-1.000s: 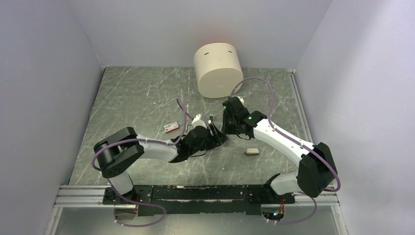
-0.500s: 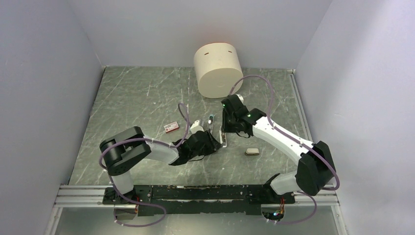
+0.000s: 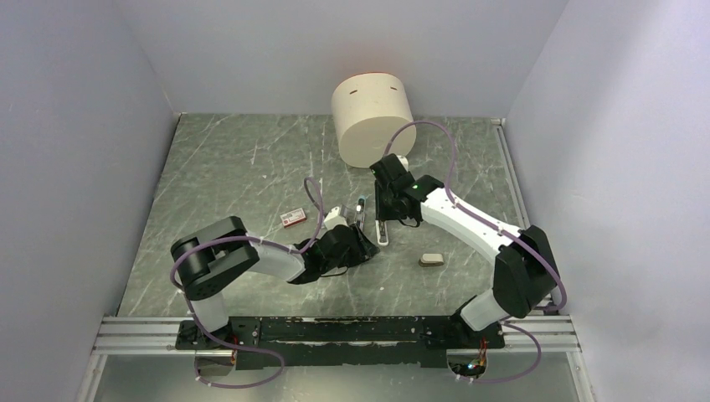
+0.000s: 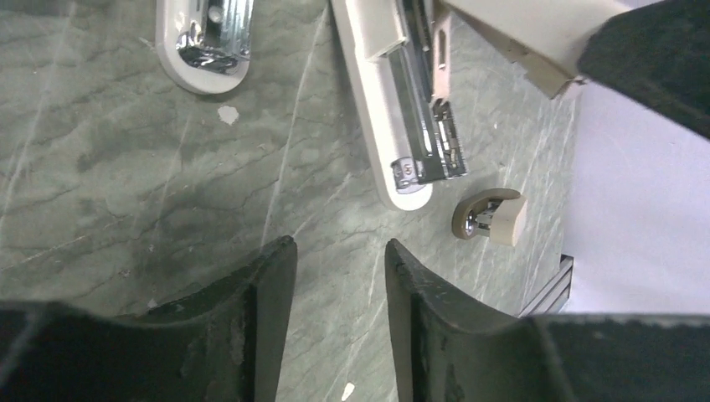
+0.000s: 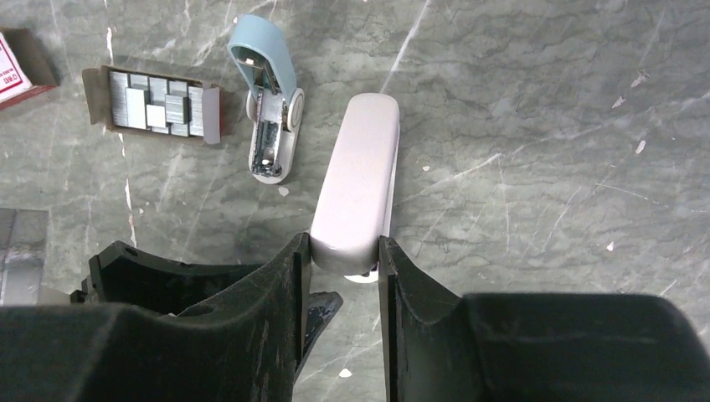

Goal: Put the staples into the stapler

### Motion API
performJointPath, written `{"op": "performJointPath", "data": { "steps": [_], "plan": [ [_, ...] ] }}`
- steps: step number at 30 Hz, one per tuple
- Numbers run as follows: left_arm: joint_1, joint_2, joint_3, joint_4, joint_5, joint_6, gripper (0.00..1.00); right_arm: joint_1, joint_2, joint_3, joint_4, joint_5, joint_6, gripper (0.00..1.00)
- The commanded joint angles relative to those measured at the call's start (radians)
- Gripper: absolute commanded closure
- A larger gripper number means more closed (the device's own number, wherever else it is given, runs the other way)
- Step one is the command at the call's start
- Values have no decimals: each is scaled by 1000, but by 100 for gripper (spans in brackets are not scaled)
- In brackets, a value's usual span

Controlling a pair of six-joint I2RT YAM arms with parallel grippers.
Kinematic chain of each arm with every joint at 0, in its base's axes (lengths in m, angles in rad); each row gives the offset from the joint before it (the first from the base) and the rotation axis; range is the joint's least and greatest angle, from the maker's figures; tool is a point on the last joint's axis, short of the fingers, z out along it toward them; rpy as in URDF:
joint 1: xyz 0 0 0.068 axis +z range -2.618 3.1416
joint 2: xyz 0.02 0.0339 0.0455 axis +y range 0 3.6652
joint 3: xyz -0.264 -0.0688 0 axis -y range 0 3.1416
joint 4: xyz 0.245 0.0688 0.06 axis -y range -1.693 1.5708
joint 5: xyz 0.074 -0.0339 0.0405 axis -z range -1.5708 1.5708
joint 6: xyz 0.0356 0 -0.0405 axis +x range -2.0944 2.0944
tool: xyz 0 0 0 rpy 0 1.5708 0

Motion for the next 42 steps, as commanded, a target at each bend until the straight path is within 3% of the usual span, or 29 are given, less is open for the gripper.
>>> {"op": "performJointPath", "data": {
  "steps": [1, 4, 10, 15, 18, 22, 26, 36, 42],
  "plan": [
    [-4, -58, 1, 66, -17, 64, 50, 2, -28, 20, -2, 1, -4, 84],
    [-4, -76, 17, 89, -19, 82, 51, 1, -45, 6, 3, -3, 0, 84],
    [-5, -37, 84, 35, -22, 110, 65, 1, -53, -6, 8, -17, 5, 85],
    [-4, 20, 114, 24, -14, 118, 69, 2, -59, -12, 6, -34, 6, 85],
    [-5, 45, 137, 4, -30, 146, 66, 1, -64, -17, 3, -40, 6, 85],
    [-5, 61, 190, -85, -81, 213, 54, 1, -68, -26, -1, -45, 9, 85],
    [-14, 88, 234, -144, -140, 269, 53, 2, -75, -34, 2, -52, 14, 85],
    [-37, 143, 261, -208, -164, 274, 73, -7, -59, -3, -14, -64, 20, 85],
    [-65, 136, 191, -169, -131, 254, 75, -51, -9, 25, 0, -41, -6, 85]
  ]
}}
